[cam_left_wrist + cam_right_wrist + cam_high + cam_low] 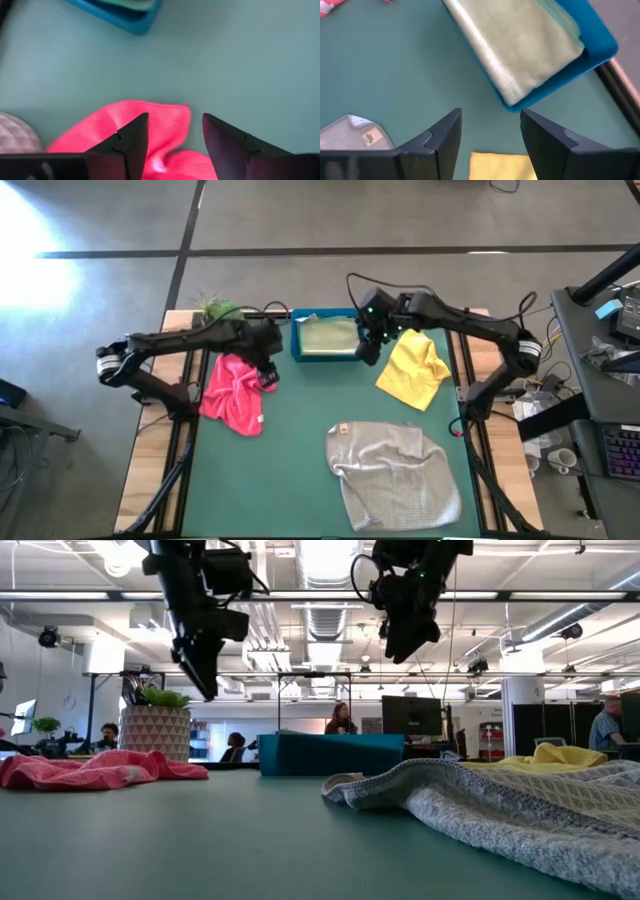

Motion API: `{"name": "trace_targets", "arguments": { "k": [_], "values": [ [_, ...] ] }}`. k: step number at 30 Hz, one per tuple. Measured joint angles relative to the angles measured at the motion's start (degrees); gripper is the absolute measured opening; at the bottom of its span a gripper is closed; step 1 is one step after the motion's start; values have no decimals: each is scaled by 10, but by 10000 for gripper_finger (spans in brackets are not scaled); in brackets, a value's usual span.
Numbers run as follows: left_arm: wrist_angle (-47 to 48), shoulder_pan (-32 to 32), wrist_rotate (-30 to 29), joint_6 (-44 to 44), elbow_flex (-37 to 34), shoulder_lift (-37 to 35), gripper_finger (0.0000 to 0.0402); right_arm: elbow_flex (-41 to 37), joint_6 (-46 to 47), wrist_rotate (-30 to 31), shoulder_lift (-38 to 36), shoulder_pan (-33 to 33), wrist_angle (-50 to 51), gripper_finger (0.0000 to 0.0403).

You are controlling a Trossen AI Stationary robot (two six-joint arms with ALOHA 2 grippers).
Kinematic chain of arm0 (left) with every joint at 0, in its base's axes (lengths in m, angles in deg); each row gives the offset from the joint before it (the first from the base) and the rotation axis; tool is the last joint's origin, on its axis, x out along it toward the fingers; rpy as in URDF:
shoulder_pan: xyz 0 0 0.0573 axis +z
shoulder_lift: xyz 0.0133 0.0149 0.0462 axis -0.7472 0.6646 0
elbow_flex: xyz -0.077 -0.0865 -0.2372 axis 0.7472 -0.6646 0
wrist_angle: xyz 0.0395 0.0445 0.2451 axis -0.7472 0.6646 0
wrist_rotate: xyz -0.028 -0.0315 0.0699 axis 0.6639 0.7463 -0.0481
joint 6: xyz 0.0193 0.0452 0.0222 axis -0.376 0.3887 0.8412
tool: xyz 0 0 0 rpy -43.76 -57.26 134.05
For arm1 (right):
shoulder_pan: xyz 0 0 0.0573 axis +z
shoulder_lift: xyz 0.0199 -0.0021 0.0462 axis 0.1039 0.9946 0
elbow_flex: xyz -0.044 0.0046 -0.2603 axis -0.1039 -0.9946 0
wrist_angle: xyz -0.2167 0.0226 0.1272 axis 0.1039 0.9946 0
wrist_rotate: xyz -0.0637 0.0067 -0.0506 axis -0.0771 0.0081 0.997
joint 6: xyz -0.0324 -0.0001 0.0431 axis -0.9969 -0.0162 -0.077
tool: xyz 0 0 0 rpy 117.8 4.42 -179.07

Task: Fold microfiber towels
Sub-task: Fold the pink microfiber towel

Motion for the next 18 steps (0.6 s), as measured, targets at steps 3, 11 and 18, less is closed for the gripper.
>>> {"name": "trace_targets", "arguments": {
  "k": [3,11,18],
  "values": [
    [-5,-25,2,-51,-29,-13,169,-20,23,0,-8,10,-14,192],
    [-5,-105,1,-173,-67,-18,169,-26,71,0,-8,41,-36,192],
    [-6,-197,-2,-322,-107,-18,169,-26,86,0,-7,81,-38,192]
  ]
}}
